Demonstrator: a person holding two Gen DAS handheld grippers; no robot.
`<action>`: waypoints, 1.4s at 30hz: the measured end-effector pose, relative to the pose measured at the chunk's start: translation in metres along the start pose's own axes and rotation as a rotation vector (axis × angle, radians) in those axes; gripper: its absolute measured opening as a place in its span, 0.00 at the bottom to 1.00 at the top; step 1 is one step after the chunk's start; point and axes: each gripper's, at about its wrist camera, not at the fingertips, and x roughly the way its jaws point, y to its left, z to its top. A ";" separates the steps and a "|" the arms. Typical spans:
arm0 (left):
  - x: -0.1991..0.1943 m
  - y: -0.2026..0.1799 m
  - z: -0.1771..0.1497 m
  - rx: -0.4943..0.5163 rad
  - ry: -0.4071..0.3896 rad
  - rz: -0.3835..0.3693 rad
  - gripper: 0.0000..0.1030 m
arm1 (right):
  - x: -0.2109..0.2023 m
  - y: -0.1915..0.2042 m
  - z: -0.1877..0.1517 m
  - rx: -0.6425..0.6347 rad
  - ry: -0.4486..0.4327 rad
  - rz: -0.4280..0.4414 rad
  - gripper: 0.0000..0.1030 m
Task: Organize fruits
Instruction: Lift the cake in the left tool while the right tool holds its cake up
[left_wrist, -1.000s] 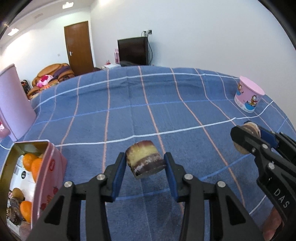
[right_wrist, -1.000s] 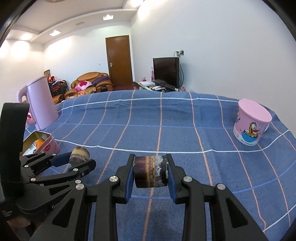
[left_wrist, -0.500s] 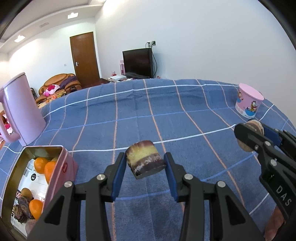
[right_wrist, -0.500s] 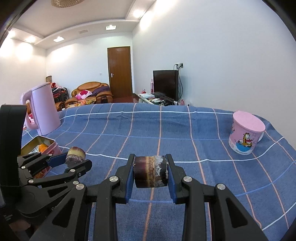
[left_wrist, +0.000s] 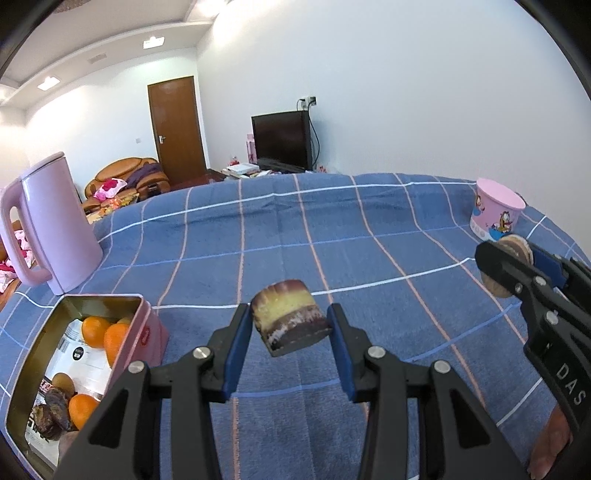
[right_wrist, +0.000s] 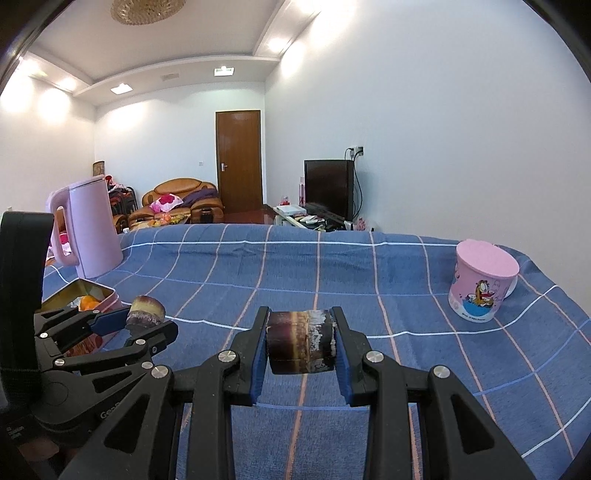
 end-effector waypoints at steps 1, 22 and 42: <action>-0.001 0.000 0.000 0.001 -0.006 0.001 0.42 | -0.001 0.000 0.000 -0.001 -0.005 -0.001 0.32; -0.023 -0.001 -0.005 0.005 -0.101 0.043 0.42 | -0.013 0.002 -0.002 -0.013 -0.071 -0.002 0.32; -0.041 -0.002 -0.009 0.015 -0.172 0.070 0.42 | -0.024 0.009 -0.003 -0.030 -0.119 0.028 0.32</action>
